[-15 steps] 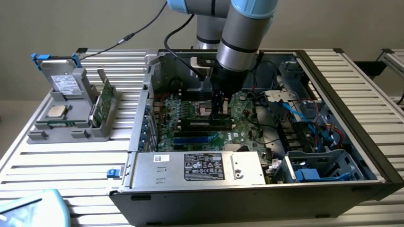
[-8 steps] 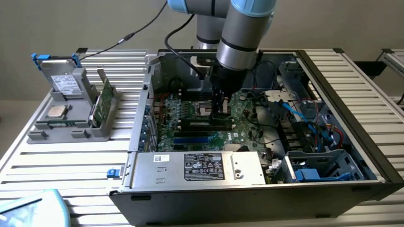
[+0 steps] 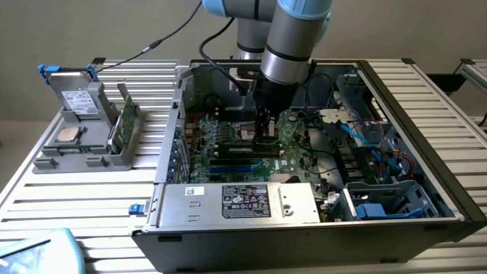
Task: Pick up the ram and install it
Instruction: 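Insert the ram into the slot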
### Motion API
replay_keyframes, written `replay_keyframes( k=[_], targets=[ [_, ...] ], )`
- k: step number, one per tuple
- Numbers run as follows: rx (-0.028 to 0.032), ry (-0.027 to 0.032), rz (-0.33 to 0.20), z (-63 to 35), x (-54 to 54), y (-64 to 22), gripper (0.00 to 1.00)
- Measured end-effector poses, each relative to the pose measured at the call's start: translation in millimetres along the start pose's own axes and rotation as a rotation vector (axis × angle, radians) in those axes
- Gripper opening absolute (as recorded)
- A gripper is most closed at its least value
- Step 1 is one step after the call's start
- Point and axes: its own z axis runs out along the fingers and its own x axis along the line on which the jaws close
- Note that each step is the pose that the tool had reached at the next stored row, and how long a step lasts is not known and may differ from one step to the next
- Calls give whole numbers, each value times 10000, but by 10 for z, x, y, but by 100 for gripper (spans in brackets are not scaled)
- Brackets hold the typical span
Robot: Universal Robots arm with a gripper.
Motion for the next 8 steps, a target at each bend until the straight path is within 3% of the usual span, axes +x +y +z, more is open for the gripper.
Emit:
replay_keyframes(
  k=[8],
  targets=[
    [0,74,7,0,-10,0,13]
  ],
)
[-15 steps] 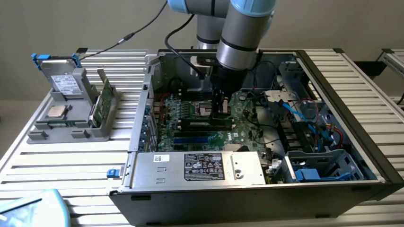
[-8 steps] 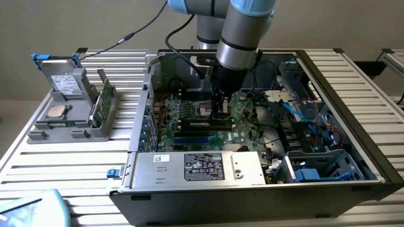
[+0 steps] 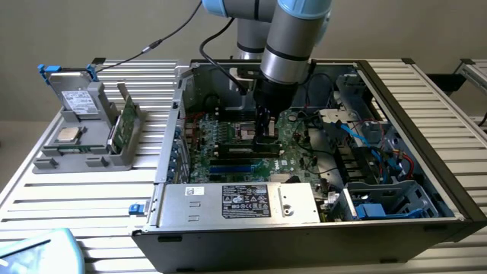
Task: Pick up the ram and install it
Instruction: 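Insert the ram into the slot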
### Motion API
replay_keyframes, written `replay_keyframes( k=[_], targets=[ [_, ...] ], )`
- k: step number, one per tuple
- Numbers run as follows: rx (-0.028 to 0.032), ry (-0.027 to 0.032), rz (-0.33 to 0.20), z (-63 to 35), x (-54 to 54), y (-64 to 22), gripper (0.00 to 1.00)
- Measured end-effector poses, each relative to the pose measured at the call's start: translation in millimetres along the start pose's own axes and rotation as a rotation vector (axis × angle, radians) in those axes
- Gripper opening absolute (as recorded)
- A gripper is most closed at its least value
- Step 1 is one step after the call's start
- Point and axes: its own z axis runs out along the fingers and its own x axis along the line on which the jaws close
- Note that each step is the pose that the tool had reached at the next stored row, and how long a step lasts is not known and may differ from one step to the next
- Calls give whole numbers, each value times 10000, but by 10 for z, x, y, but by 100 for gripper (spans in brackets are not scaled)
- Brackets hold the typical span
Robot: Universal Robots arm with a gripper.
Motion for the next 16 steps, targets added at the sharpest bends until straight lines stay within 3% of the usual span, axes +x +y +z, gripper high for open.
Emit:
replay_keyframes(
  k=[16],
  targets=[
    [-1,136,23,8,-55,-2,13]
  ],
)
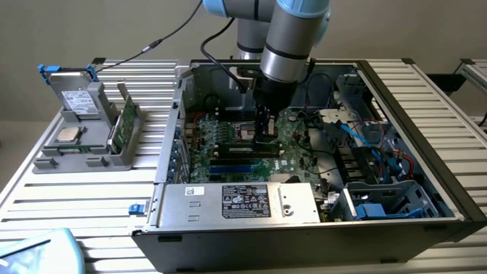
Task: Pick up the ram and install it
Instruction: 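Insert the ram into the slot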
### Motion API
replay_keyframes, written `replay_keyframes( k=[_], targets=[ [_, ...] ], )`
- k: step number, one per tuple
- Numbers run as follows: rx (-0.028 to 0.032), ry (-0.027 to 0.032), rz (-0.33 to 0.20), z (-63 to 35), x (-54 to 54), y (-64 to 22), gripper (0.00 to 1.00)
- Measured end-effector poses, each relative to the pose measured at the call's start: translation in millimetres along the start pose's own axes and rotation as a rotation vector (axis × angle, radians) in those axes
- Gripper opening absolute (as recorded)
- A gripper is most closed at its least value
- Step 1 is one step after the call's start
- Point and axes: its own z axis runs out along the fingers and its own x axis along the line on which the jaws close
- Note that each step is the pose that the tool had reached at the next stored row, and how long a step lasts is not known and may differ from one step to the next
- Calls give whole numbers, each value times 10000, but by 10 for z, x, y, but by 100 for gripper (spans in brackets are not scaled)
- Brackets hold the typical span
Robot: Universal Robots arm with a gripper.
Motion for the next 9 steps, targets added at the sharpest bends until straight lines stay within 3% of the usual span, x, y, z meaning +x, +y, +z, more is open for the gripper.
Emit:
replay_keyframes(
  k=[9],
  targets=[
    [0,27,5,3,-3,4,13]
  ],
)
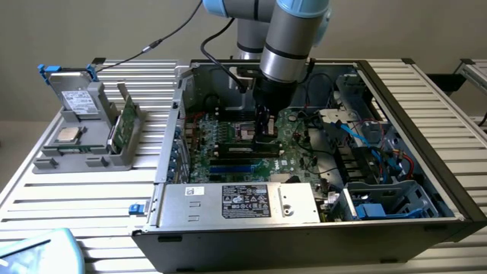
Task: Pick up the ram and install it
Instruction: 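Insert the ram into the slot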
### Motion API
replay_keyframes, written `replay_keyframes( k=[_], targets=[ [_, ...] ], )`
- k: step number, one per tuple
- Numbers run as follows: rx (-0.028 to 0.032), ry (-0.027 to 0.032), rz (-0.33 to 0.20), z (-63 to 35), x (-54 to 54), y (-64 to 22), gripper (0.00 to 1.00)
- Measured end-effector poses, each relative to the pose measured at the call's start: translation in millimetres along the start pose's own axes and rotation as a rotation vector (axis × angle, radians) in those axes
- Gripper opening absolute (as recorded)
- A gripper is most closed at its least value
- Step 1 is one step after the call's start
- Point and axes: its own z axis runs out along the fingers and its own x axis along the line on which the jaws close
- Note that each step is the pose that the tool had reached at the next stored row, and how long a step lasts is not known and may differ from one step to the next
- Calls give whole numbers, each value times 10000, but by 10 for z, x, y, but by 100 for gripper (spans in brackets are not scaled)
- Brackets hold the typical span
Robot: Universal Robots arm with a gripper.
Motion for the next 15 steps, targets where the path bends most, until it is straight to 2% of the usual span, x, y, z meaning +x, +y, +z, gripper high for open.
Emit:
replay_keyframes(
  k=[15],
  targets=[
    [-6,-1,-1,-14,2,2,13]
  ],
)
